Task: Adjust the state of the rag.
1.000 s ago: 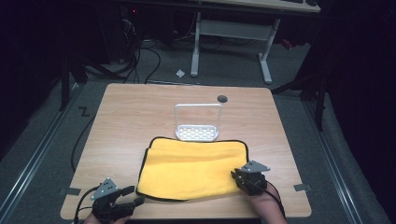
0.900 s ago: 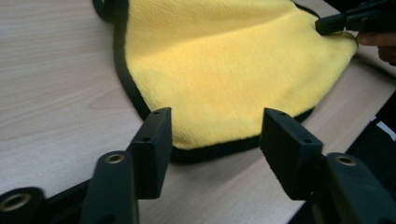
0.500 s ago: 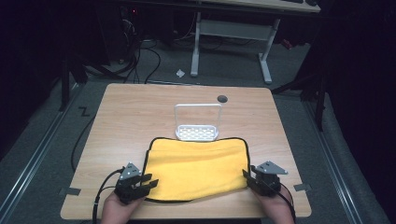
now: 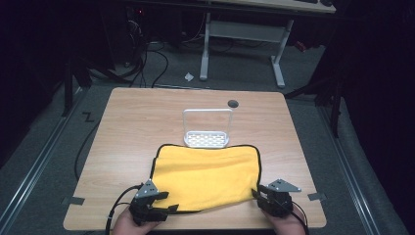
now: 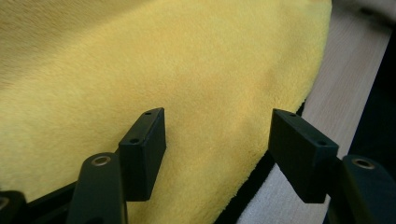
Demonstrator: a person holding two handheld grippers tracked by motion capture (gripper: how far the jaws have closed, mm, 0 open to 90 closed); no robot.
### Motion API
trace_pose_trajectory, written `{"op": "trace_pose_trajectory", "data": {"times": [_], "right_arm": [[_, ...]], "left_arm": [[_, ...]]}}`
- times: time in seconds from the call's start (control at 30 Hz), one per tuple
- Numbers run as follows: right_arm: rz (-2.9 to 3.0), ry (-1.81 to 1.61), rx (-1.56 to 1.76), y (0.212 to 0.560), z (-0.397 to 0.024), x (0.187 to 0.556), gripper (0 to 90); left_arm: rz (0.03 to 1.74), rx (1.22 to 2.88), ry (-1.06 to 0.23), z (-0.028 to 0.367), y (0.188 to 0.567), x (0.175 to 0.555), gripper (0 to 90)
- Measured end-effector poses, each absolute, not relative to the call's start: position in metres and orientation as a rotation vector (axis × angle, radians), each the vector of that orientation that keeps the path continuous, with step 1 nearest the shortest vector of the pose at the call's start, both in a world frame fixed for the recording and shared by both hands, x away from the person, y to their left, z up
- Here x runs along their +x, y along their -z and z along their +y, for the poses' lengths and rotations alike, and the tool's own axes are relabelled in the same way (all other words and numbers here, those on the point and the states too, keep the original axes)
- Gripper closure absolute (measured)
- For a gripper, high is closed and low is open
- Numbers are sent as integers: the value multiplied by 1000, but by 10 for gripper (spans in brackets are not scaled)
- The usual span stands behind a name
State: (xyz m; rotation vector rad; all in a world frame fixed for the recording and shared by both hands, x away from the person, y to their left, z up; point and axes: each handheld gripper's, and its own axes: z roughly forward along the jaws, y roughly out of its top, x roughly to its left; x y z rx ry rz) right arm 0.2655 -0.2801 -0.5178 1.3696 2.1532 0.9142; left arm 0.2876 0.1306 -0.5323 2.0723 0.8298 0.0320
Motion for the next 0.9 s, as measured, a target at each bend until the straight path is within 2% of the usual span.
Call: {"op": "trace_pose_trajectory", "data": {"times": [0.07, 0.2, 0.33, 0.43, 0.53, 0.63, 0.77, 0.9], "right_arm": [[2142, -915, 1323, 512, -275, 266, 807], [2092, -973, 1240, 495, -261, 280, 808], [2096, -978, 1181, 487, -242, 315, 804], [2121, -971, 1182, 488, -225, 345, 797], [2169, -941, 1169, 496, -207, 371, 753], [2208, -919, 1176, 501, -198, 386, 653], [2156, -988, 1177, 483, -210, 374, 589], [2109, -1016, 1175, 473, -229, 350, 575]], "left_arm": [[814, 2072, -24, 130, 532, 285, 382], [750, 2076, -27, 118, 528, 278, 392], [708, 2132, -52, 104, 530, 275, 390], [717, 2139, -66, 103, 532, 278, 437], [735, 2130, -63, 107, 532, 282, 519], [762, 2122, -71, 110, 532, 285, 652], [788, 2110, -61, 113, 534, 289, 788], [792, 2109, -54, 114, 534, 291, 827]]}}
